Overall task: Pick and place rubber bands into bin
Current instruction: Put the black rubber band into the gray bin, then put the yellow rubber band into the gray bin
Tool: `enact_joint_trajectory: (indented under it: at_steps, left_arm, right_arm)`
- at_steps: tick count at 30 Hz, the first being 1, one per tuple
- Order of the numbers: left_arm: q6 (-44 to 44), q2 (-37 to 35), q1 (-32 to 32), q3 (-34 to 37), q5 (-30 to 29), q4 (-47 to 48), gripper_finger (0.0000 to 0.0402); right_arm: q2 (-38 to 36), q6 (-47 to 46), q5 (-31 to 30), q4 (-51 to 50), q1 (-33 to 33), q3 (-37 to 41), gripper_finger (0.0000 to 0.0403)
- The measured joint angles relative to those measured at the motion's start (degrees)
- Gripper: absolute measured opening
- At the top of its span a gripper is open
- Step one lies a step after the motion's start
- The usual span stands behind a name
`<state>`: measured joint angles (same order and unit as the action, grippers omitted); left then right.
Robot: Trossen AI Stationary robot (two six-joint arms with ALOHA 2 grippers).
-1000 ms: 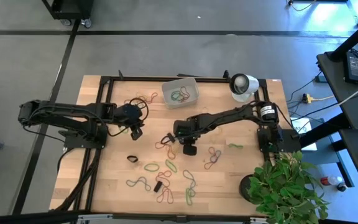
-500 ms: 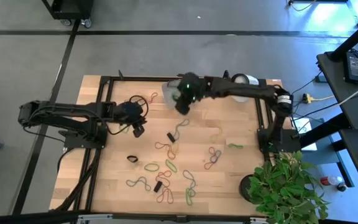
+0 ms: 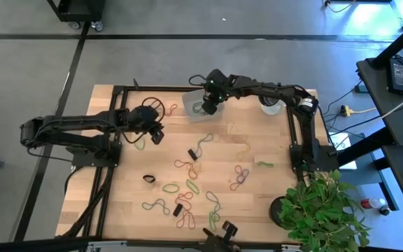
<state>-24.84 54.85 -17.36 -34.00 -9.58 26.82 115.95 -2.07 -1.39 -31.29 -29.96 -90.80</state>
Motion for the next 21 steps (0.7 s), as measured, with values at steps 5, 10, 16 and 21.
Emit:
enact_joint_trajectory:
  at_steps: [5,10,16,21]
  left_arm:
    - [-0.96,0.0,-2.29,0.0,-0.11,-0.08,0.0074]
    - [-0.97,0.0,-3.74,0.0,-0.17,-0.1,0.0074]
    - [-0.96,0.0,-4.56,0.0,0.63,-0.1,0.0074]
    - [-0.02,0.0,-4.55,0.0,3.12,-0.1,0.0074]
  right_arm:
    - [-0.05,0.46,0.06,0.66,-1.32,-0.11,0.0035]
    - [-0.03,0.88,0.04,-1.37,-2.02,-0.07,0.0094]
    - [-0.66,0.83,0.2,-2.92,-1.96,-1.11,0.0154]
    - [-0.66,0.13,0.15,-8.87,-1.85,-5.7,0.0181]
